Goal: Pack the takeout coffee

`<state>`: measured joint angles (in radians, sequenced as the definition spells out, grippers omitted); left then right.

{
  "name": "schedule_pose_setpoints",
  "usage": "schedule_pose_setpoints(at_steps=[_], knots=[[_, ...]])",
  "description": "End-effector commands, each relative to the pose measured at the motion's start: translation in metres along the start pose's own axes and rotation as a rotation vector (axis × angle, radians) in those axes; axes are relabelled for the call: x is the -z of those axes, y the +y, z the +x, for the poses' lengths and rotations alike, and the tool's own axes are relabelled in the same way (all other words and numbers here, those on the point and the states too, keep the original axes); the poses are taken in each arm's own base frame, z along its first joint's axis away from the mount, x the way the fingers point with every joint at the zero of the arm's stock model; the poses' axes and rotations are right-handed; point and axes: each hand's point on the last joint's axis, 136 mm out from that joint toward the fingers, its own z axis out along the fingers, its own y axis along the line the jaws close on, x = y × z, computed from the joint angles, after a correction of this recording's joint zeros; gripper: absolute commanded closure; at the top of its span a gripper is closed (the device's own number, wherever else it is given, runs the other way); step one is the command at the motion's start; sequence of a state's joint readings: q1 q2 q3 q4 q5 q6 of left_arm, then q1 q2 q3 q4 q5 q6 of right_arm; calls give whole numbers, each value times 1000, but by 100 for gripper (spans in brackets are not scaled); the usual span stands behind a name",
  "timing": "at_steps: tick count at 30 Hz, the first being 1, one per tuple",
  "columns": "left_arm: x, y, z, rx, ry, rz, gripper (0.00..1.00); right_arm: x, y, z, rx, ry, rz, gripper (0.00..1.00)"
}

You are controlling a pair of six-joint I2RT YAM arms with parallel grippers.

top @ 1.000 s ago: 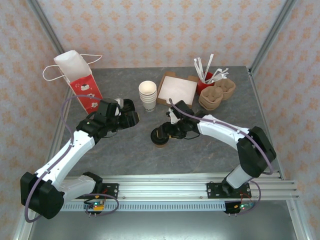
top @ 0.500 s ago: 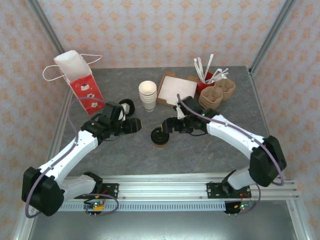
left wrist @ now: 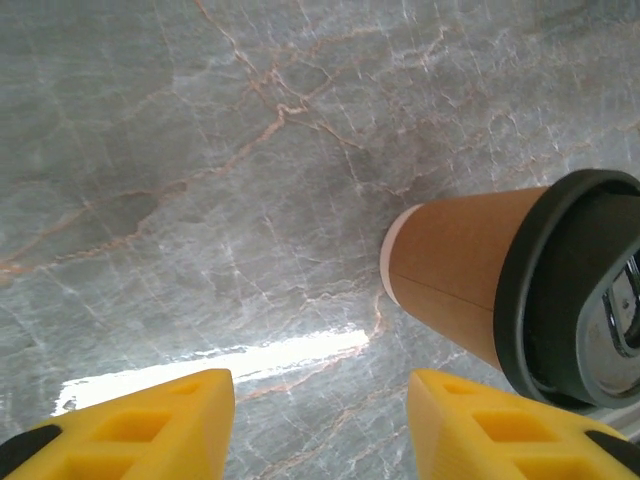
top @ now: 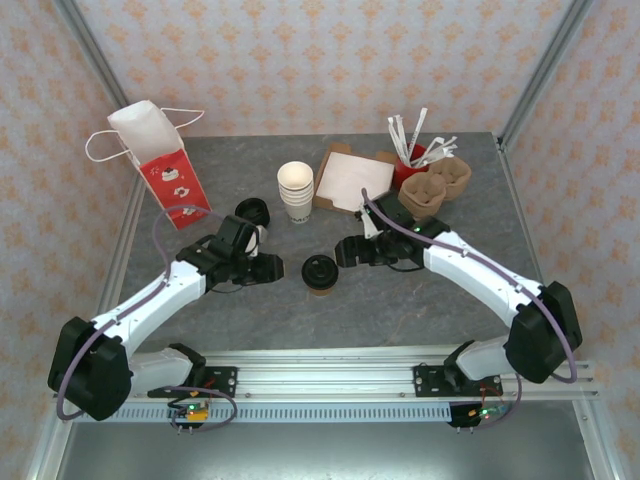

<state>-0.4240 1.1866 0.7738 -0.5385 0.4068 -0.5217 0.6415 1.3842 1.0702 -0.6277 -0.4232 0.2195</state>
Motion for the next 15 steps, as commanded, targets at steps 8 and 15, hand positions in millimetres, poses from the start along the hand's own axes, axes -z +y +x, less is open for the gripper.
schedule_pose_setpoints(at_steps=[8,15], knots=[[8,-4,-18,-32,-58,-33,58,-10,14,-3,48,-11,3,19],[-17,-11,0,-130,70,-33,65,0,1,-7,55,-31,68,19]])
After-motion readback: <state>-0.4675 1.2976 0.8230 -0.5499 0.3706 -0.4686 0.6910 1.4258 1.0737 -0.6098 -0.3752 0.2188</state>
